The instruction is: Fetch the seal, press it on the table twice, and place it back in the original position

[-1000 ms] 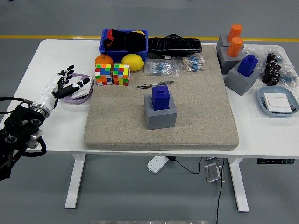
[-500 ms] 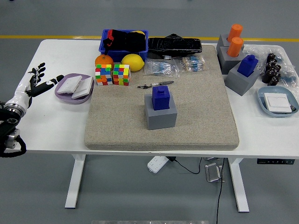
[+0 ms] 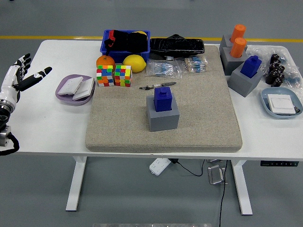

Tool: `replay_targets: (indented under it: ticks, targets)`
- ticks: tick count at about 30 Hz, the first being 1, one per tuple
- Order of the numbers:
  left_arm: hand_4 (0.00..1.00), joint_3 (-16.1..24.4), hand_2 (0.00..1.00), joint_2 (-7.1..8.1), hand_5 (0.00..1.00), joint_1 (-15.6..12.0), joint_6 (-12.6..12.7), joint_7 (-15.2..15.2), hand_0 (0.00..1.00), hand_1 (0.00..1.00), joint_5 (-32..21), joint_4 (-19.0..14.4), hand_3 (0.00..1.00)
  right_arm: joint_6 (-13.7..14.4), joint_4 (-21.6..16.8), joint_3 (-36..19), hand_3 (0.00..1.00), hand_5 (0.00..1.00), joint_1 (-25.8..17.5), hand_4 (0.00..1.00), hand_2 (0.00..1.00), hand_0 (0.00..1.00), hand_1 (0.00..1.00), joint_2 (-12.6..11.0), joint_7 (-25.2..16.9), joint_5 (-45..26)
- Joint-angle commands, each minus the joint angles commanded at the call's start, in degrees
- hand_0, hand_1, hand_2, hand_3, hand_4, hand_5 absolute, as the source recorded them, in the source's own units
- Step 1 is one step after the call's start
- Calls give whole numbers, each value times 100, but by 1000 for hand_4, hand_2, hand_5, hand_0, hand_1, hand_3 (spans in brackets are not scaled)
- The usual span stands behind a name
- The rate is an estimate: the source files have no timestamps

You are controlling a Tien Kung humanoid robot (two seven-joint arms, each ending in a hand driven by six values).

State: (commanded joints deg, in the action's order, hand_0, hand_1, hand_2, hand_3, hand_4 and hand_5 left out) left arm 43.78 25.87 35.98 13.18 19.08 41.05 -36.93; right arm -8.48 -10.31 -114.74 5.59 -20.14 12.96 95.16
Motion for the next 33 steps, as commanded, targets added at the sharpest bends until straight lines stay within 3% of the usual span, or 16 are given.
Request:
replay_targets:
  ticks: [5,11,33]
  targets:
    - [998,-21,998,-7,392,7,12,10,985,998,-9,-24,998,-6,0,-62,686,514,0,841,733,791,726,34,18,61]
    - [998,15,998,39,378,25,143,232,977,998,-142,-45,998,-15,0,-108,686,515,7,840,734,792,726,40,9,118]
    - [990,-121,993,276,338,243,189,220,967,987,-98,-205,998,-23,0,-36,684,514,57,832,733,791,727,-11,18,123]
